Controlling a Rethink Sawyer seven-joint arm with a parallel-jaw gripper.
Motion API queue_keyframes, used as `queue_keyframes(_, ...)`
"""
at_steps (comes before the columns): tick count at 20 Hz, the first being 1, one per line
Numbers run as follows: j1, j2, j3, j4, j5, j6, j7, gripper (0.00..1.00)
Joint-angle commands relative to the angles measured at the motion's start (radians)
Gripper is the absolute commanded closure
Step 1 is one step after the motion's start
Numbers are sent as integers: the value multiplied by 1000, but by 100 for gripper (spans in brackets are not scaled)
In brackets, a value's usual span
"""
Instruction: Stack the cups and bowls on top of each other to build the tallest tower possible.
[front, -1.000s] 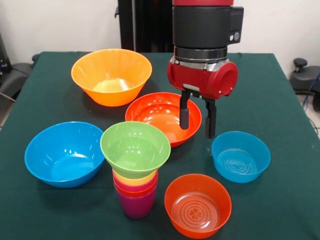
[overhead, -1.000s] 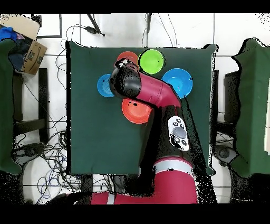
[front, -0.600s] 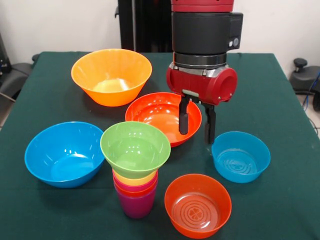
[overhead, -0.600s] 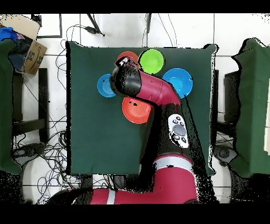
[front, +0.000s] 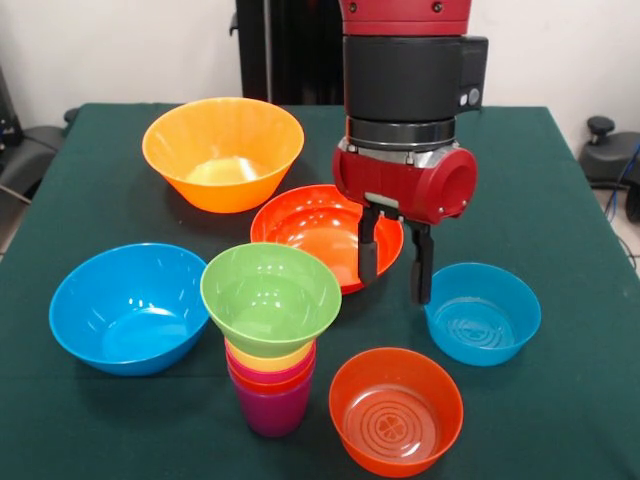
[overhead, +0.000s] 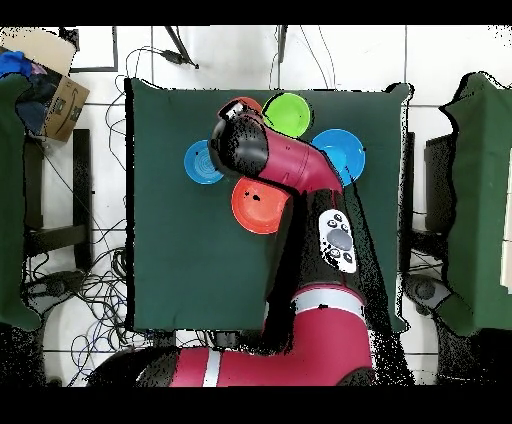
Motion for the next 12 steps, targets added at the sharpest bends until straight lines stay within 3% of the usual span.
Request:
queue_keyframes(1, -2, 33, 104, -40, -56, -5, -3, 0)
queue_keyframes(12, -7, 87, 137, -47, -70, -62, -6, 0)
